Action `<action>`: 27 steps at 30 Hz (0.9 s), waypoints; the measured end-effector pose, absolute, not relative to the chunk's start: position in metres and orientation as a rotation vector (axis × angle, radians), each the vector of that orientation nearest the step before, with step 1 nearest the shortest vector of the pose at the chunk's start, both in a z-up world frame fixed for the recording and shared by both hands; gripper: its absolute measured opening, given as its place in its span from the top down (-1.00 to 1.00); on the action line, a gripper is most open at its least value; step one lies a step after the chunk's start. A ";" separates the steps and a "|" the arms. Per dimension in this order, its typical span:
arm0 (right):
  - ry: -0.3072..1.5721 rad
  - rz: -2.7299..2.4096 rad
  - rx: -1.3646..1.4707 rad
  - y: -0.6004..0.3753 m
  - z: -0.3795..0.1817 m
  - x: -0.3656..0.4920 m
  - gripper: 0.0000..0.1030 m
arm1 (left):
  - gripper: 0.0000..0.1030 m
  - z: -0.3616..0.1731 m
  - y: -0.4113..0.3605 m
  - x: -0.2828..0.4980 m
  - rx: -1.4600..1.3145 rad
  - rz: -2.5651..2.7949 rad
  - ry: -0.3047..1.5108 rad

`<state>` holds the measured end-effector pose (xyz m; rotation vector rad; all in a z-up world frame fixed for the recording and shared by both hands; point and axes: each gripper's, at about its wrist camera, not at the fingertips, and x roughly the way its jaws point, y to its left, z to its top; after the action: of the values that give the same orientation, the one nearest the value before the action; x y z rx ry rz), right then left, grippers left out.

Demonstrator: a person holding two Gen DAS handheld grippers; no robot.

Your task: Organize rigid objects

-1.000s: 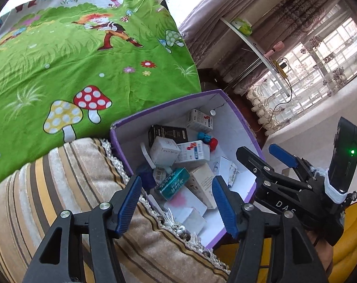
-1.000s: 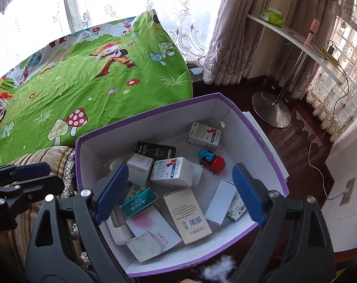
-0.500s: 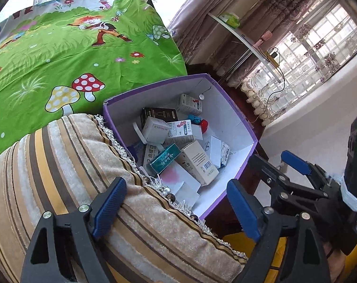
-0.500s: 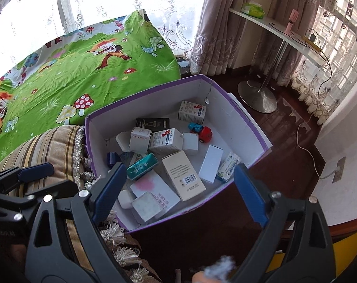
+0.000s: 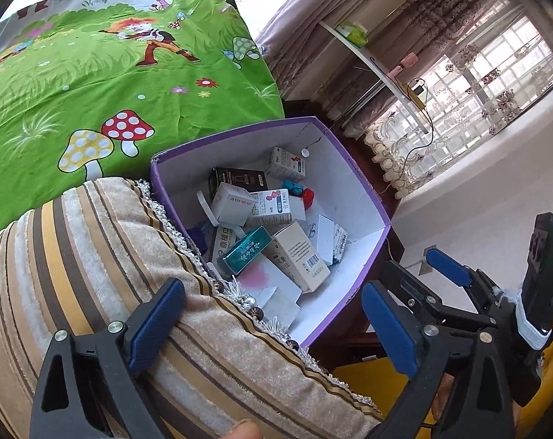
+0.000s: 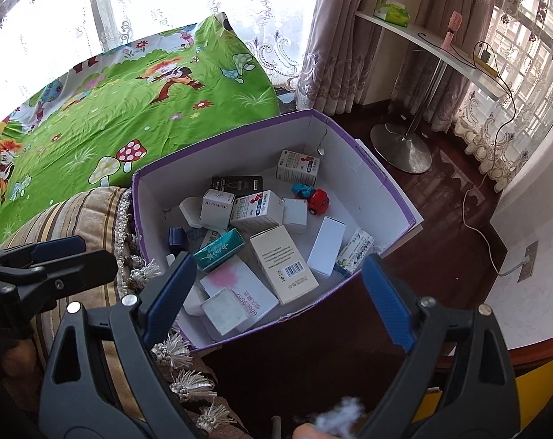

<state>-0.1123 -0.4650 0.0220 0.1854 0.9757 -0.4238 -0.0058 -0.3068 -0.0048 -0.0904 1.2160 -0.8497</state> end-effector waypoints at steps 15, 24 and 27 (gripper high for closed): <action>0.980 -0.420 0.194 -0.466 0.021 -0.113 -0.81 | -0.91 -0.006 -0.309 -0.006 -0.074 -0.839 1.215; 0.984 -0.418 0.198 -0.466 0.020 -0.113 -0.81 | -0.91 -0.006 -0.310 -0.006 -0.075 -0.839 1.215; 0.984 -0.417 0.198 -0.467 0.020 -0.113 -0.81 | -0.92 -0.006 -0.310 -0.006 -0.074 -0.839 1.215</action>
<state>-0.1126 -0.4665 0.0202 0.1978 0.9837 -0.4169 -0.0056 -0.3097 -0.0064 -0.0743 1.2147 -0.8387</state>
